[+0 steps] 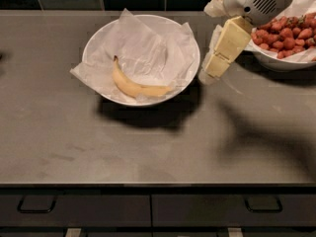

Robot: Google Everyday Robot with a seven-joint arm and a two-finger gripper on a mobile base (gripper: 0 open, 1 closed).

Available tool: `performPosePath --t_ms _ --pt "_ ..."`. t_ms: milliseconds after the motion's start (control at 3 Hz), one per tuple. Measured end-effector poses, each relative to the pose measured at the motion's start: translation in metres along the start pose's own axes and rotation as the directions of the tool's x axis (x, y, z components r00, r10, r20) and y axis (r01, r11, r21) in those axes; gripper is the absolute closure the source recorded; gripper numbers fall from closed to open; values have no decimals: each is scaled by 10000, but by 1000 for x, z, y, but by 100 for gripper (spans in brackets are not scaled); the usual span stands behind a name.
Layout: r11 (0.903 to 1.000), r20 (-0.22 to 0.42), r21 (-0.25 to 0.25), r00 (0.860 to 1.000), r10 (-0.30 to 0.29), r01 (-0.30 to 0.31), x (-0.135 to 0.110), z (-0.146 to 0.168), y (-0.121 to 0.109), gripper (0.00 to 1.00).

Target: Pick banana from white bowl

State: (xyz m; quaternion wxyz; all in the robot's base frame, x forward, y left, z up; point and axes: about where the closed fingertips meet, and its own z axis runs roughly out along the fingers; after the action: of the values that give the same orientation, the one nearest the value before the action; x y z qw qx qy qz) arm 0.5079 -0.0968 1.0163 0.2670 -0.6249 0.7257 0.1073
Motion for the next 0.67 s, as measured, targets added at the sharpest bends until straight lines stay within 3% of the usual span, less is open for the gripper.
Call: performPosePath --t_ms 667 --pt "9907 446 -1337 9988 -183 242 -35 57 -19 0"
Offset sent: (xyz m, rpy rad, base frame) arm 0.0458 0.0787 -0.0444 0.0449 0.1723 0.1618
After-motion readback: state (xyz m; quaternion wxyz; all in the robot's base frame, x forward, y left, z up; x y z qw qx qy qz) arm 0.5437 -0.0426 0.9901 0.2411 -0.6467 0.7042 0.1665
